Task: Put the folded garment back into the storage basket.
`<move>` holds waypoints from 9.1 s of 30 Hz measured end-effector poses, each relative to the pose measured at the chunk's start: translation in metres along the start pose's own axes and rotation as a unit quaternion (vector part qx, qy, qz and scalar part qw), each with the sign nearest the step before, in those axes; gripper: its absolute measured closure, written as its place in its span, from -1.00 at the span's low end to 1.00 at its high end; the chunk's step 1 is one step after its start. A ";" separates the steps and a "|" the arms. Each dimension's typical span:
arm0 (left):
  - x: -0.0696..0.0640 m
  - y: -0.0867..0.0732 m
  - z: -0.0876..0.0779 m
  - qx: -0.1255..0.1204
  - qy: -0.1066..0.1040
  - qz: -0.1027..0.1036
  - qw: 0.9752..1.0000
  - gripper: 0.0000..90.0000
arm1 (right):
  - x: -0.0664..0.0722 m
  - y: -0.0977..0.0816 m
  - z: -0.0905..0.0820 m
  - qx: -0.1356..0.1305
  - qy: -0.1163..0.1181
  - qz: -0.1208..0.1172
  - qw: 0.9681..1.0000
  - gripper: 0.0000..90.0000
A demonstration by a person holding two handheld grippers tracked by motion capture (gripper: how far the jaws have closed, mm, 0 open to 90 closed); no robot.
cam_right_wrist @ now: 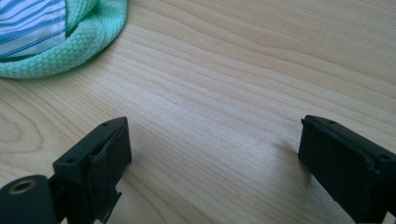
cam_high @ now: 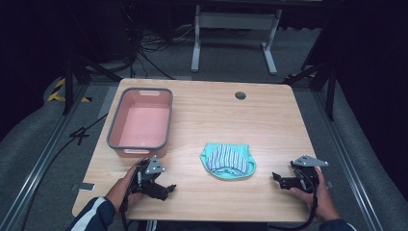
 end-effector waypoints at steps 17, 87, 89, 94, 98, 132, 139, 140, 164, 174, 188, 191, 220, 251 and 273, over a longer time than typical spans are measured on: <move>0.001 0.002 0.002 0.003 -0.025 0.018 1.000 -1.00 | 0.002 -0.002 -0.004 0.010 0.010 -0.010 1.000 -0.62; 0.023 0.115 0.095 -0.024 -0.026 0.005 0.999 -0.37 | 0.078 0.063 0.065 0.037 0.060 -0.066 0.995 0.00; 0.022 0.115 0.096 -0.022 -0.025 0.010 0.999 -0.38 | 0.079 0.062 0.066 0.036 0.069 -0.059 0.995 0.07; 0.020 0.117 0.096 -0.022 -0.024 0.018 0.999 -0.33 | 0.082 0.060 0.064 0.035 0.086 -0.059 0.994 0.30; 0.017 0.119 0.095 -0.031 -0.031 0.019 0.999 0.06 | 0.085 0.060 0.063 0.039 0.099 -0.055 0.993 0.53; 0.011 0.132 0.073 -0.056 -0.063 0.029 0.996 0.91 | 0.092 0.068 0.040 0.006 0.107 -0.037 0.994 0.85; 0.009 0.138 0.066 -0.052 -0.062 0.037 0.996 0.91 | 0.093 0.074 0.033 -0.004 0.113 -0.033 0.993 0.86; 0.009 0.139 0.064 -0.055 -0.062 0.033 0.996 0.91 | 0.093 0.076 0.032 -0.005 0.112 -0.032 0.993 0.86; 0.029 0.167 0.016 -0.072 -0.014 0.044 0.996 0.91 | 0.118 0.115 0.016 -0.034 0.117 -0.048 0.991 0.86; 0.041 0.172 -0.001 -0.083 0.005 0.041 0.996 0.91 | 0.128 0.134 0.012 -0.046 0.115 -0.054 0.991 0.86; 0.066 0.168 -0.033 -0.089 0.035 0.039 0.995 0.91 | 0.157 0.166 0.015 -0.055 0.123 -0.067 0.989 0.85; 0.072 0.164 -0.041 -0.092 0.041 0.035 0.994 0.91 | 0.164 0.173 0.018 -0.057 0.125 -0.070 0.988 0.85; 0.126 0.118 -0.104 -0.096 0.125 -0.027 0.987 0.91 | 0.250 0.227 0.046 -0.063 0.176 -0.106 0.977 0.85; 0.179 0.060 -0.142 -0.065 0.177 -0.082 0.979 0.91 | 0.348 0.257 0.101 -0.040 0.209 -0.136 0.968 0.85; 0.198 0.022 -0.115 -0.017 0.195 -0.101 0.976 0.91 | 0.366 0.239 0.158 0.002 0.202 -0.153 0.967 0.85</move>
Point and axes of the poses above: each handheld gripper's, and its own axes: z roughly forward along the jaws, y roughly out of its top, x roughly to its left, the point moved 8 cm from there along z, roughly forward along the jaws, and after that the axes turned 10 degrees about z, right-handed, at the moved point
